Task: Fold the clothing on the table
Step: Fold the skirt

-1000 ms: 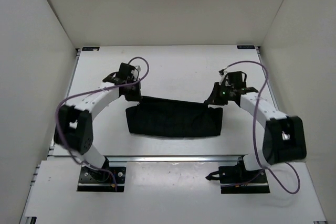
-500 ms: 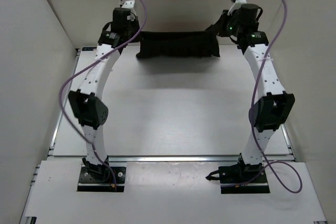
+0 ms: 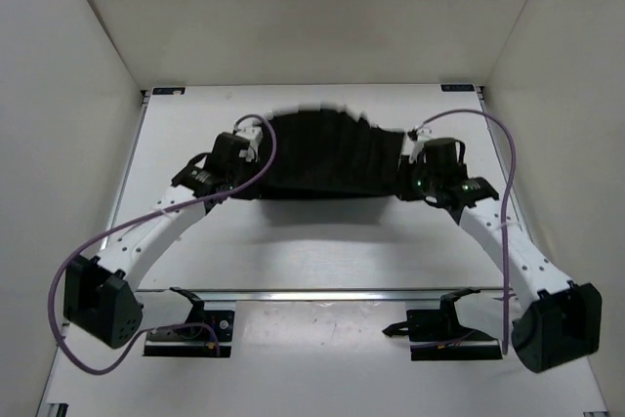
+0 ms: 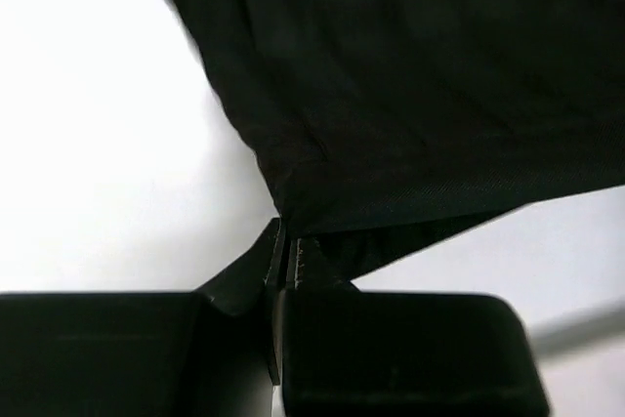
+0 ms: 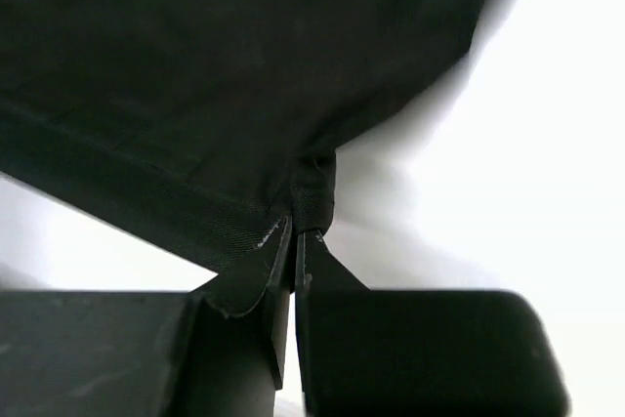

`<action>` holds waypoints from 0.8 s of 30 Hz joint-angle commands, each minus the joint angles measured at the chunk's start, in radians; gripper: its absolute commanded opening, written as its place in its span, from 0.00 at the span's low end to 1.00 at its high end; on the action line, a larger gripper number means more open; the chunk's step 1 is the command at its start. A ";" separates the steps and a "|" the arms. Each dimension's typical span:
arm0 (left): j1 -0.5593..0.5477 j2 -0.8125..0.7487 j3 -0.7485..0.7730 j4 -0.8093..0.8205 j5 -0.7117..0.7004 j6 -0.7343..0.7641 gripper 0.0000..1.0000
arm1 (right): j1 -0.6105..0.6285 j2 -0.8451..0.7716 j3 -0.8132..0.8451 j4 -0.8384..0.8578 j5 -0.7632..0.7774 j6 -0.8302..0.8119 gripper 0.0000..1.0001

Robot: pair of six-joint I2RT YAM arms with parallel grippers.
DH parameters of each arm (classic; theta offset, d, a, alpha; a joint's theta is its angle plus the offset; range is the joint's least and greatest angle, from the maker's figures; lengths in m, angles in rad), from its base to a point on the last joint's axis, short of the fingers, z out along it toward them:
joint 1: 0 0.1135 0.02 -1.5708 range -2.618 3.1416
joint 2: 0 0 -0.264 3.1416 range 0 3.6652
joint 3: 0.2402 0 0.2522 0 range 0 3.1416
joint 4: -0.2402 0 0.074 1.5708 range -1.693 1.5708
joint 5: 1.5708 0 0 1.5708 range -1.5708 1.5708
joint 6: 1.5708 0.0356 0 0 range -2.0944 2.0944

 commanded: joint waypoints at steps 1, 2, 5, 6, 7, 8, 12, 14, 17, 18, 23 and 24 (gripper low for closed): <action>0.082 -0.154 -0.075 -0.099 -0.030 -0.067 0.00 | -0.047 -0.149 -0.032 -0.057 0.069 0.072 0.00; 0.110 -0.147 -0.085 -0.102 -0.030 -0.067 0.00 | -0.073 -0.134 -0.058 -0.048 -0.007 0.079 0.00; 0.154 -0.014 -0.064 -0.083 -0.022 -0.031 0.00 | -0.145 -0.044 -0.111 0.053 -0.085 0.065 0.00; 0.177 0.015 -0.047 -0.061 0.007 -0.014 0.00 | -0.148 0.010 -0.118 0.087 -0.088 0.056 0.00; 0.190 0.083 -0.027 -0.041 0.027 -0.003 0.00 | -0.151 0.041 -0.115 0.131 -0.103 0.053 0.00; 0.197 0.153 -0.011 -0.025 0.036 0.005 0.00 | -0.156 0.112 -0.101 0.159 -0.125 0.054 0.00; 0.216 0.400 0.084 0.001 0.078 -0.004 0.00 | -0.158 0.337 0.009 0.178 -0.175 0.033 0.00; 0.210 0.485 0.154 -0.007 0.111 0.002 0.00 | -0.159 0.419 0.063 0.173 -0.191 0.021 0.00; 0.187 0.578 0.263 -0.031 0.125 0.014 0.38 | -0.164 0.501 0.158 0.161 -0.208 0.008 0.16; 0.181 0.595 0.305 -0.043 0.104 0.005 0.60 | -0.171 0.515 0.190 0.152 -0.205 0.013 0.32; 0.179 0.551 0.388 -0.054 0.029 0.000 0.99 | -0.205 0.460 0.227 0.169 -0.189 0.011 0.99; 0.191 0.530 0.399 -0.048 0.021 -0.001 0.99 | -0.223 0.425 0.223 0.175 -0.189 -0.005 0.99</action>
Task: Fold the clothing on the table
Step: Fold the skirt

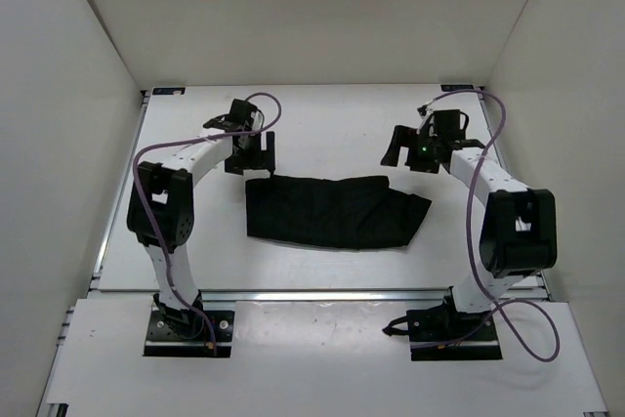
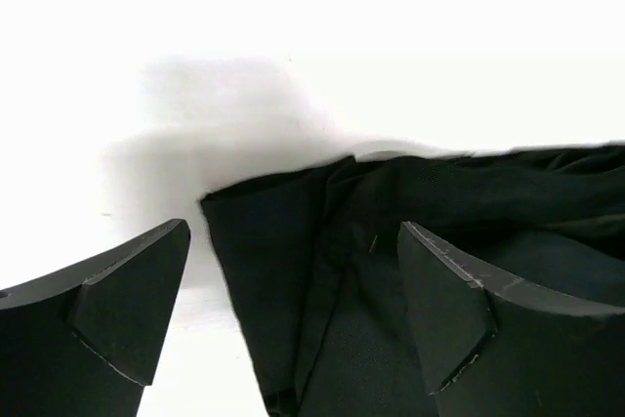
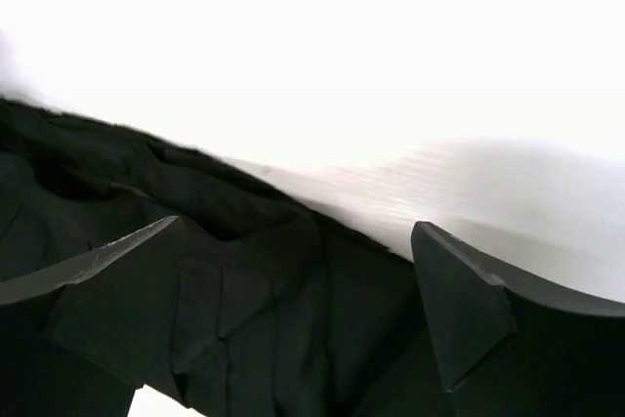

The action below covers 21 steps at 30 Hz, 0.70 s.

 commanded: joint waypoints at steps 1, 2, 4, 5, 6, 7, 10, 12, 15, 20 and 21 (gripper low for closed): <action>0.032 -0.111 0.055 -0.007 -0.089 0.012 0.99 | -0.030 -0.127 0.017 0.020 0.018 -0.041 0.99; 0.026 -0.146 0.049 -0.004 -0.106 0.005 0.99 | -0.040 -0.142 0.010 -0.003 0.032 -0.045 1.00; 0.020 -0.209 0.020 0.005 -0.124 0.005 0.98 | -0.049 -0.196 -0.032 -0.045 0.056 -0.056 0.99; 0.011 -0.258 -0.009 0.013 -0.149 0.006 0.99 | -0.053 -0.221 -0.063 -0.072 0.071 -0.059 0.99; 0.001 -0.302 -0.049 0.023 -0.170 0.012 0.98 | -0.049 -0.244 -0.088 -0.095 0.085 -0.049 0.99; -0.015 -0.345 -0.074 0.025 -0.181 0.008 0.99 | -0.050 -0.270 -0.140 -0.097 0.078 -0.041 0.99; -0.043 -0.442 -0.258 0.060 -0.168 -0.033 0.98 | -0.041 -0.357 -0.300 -0.079 0.044 0.022 0.99; -0.039 -0.476 -0.333 0.072 -0.120 -0.055 0.99 | -0.041 -0.406 -0.393 -0.047 -0.002 0.080 0.99; -0.043 -0.500 -0.385 0.063 -0.103 -0.055 0.99 | -0.015 -0.480 -0.499 -0.004 -0.004 0.146 0.99; -0.059 -0.468 -0.411 0.065 -0.080 -0.046 0.99 | 0.032 -0.477 -0.536 0.010 0.030 0.172 0.99; -0.059 -0.458 -0.424 0.074 -0.074 -0.046 0.98 | 0.035 -0.465 -0.542 0.021 0.029 0.166 0.99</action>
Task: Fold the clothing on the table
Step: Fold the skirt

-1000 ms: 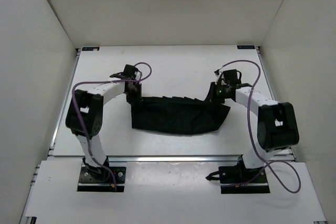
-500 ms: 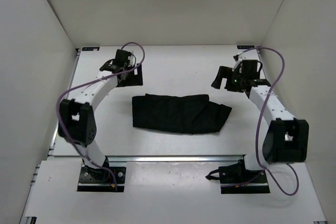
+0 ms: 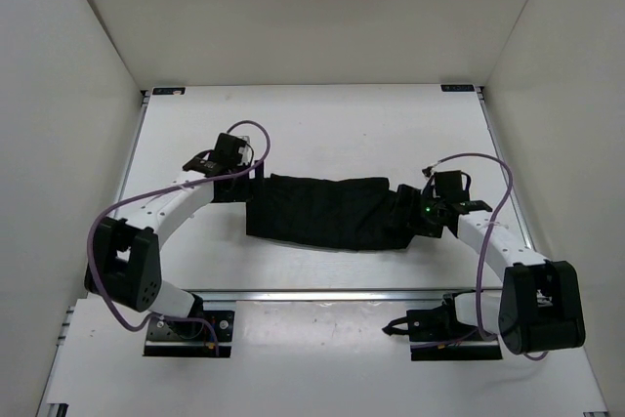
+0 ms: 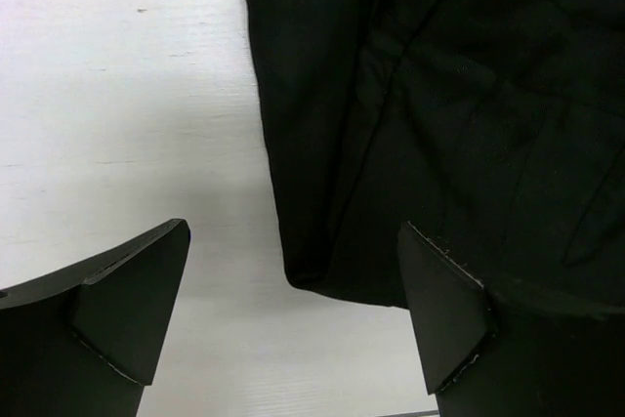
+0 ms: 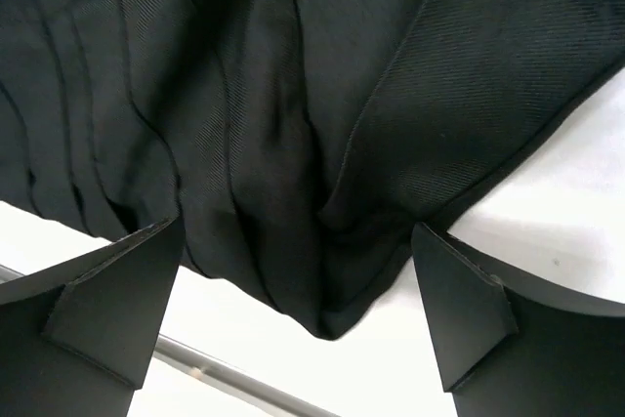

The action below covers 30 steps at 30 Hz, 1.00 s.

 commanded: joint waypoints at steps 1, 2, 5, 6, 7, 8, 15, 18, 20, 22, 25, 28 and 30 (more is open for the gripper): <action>-0.005 0.007 -0.011 0.038 0.032 -0.004 0.99 | 0.004 0.004 -0.011 0.097 0.000 0.035 0.98; -0.003 0.016 -0.022 0.035 0.046 -0.010 0.98 | 0.004 0.012 -0.016 0.118 -0.018 0.051 0.98; -0.009 0.018 -0.053 0.066 0.071 -0.002 0.95 | -0.005 0.046 -0.005 0.140 0.009 0.051 0.92; -0.017 0.021 -0.063 0.073 0.069 -0.004 0.95 | -0.010 0.063 -0.002 0.139 0.002 0.043 0.89; -0.017 0.024 -0.071 0.078 0.075 -0.005 0.94 | -0.013 0.070 0.003 0.131 0.000 0.037 0.85; -0.017 0.032 -0.071 0.084 0.078 -0.008 0.93 | -0.008 0.090 0.010 0.134 -0.006 0.029 0.82; -0.045 0.087 -0.053 0.083 0.080 -0.002 0.91 | 0.016 0.184 0.043 0.135 -0.021 0.008 0.35; -0.043 0.102 -0.051 0.086 0.081 -0.004 0.89 | 0.012 0.209 0.076 0.122 -0.014 0.000 0.16; -0.040 0.108 -0.054 0.084 0.077 -0.005 0.88 | 0.006 0.219 0.102 0.105 -0.020 -0.020 0.06; -0.042 0.128 -0.062 0.089 0.098 -0.007 0.82 | 0.001 0.229 0.142 0.082 -0.006 -0.043 0.00; -0.057 0.140 -0.057 0.097 0.095 -0.015 0.69 | -0.013 0.236 0.202 0.045 -0.003 -0.072 0.00; -0.060 0.160 -0.067 0.115 0.100 -0.030 0.53 | -0.013 0.239 0.276 -0.013 0.011 -0.098 0.00; -0.060 0.177 -0.062 0.120 0.118 -0.034 0.46 | 0.001 0.247 0.329 -0.065 0.018 -0.119 0.00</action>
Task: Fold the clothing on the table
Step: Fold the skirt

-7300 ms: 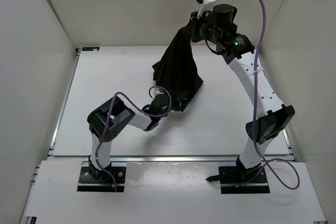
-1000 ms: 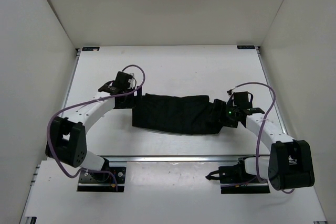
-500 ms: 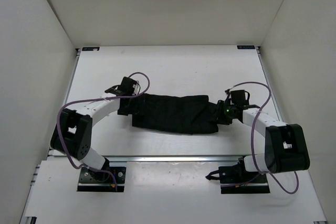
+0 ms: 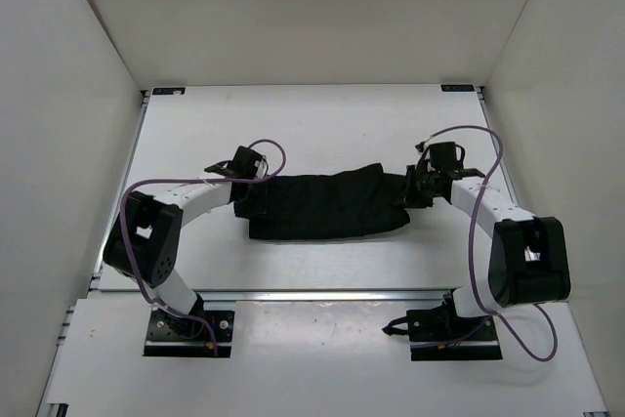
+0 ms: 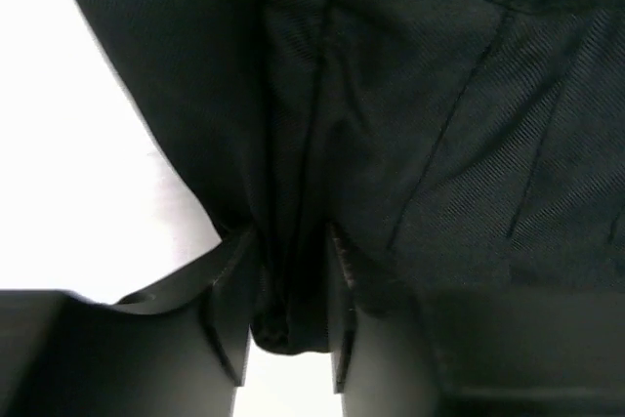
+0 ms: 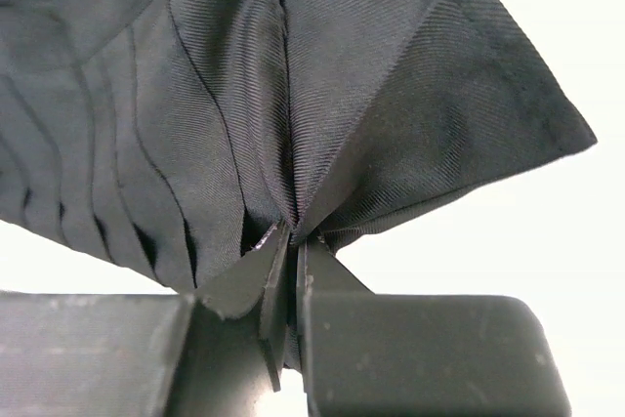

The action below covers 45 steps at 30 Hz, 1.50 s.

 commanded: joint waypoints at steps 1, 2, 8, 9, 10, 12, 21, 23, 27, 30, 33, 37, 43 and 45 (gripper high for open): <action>-0.004 0.014 0.005 0.028 0.027 -0.011 0.40 | 0.014 0.015 0.142 -0.071 0.055 -0.072 0.00; -0.007 0.023 0.015 0.038 0.038 -0.010 0.38 | 0.018 0.020 0.201 -0.106 0.061 -0.080 0.00; -0.022 0.095 0.036 0.080 0.059 -0.042 0.34 | 0.124 0.102 0.499 -0.235 0.048 -0.114 0.00; -0.024 0.108 0.039 0.086 0.068 -0.050 0.34 | 0.162 0.130 0.551 -0.250 0.063 -0.123 0.00; -0.025 0.120 0.038 0.089 0.088 -0.059 0.33 | 0.199 0.139 0.576 -0.263 0.048 -0.120 0.01; -0.033 0.129 0.042 0.117 0.105 -0.063 0.33 | 0.251 0.182 0.634 -0.263 0.037 -0.118 0.00; -0.042 0.264 0.174 0.202 0.237 -0.080 0.33 | 0.432 0.302 0.736 -0.191 -0.058 -0.089 0.00; -0.042 0.290 0.205 0.221 0.256 -0.099 0.33 | 0.466 0.319 0.733 -0.168 -0.083 -0.071 0.00; -0.044 0.298 0.202 0.270 0.314 -0.140 0.32 | 0.501 0.377 0.730 -0.142 -0.095 -0.045 0.00; -0.056 0.286 0.162 0.313 0.329 -0.175 0.31 | 0.521 0.421 0.762 -0.119 -0.100 -0.026 0.00; -0.055 0.278 0.144 0.330 0.348 -0.194 0.30 | 0.543 0.460 0.788 -0.111 -0.088 -0.011 0.00; -0.054 0.261 0.116 0.344 0.374 -0.220 0.30 | 0.549 0.498 0.825 -0.160 -0.066 0.011 0.11; -0.041 0.220 0.085 0.342 0.383 -0.221 0.35 | 0.497 0.405 0.779 -0.143 -0.034 0.064 0.84; -0.024 0.201 0.081 0.331 0.388 -0.217 0.40 | 0.474 0.344 0.762 -0.138 -0.016 0.067 0.87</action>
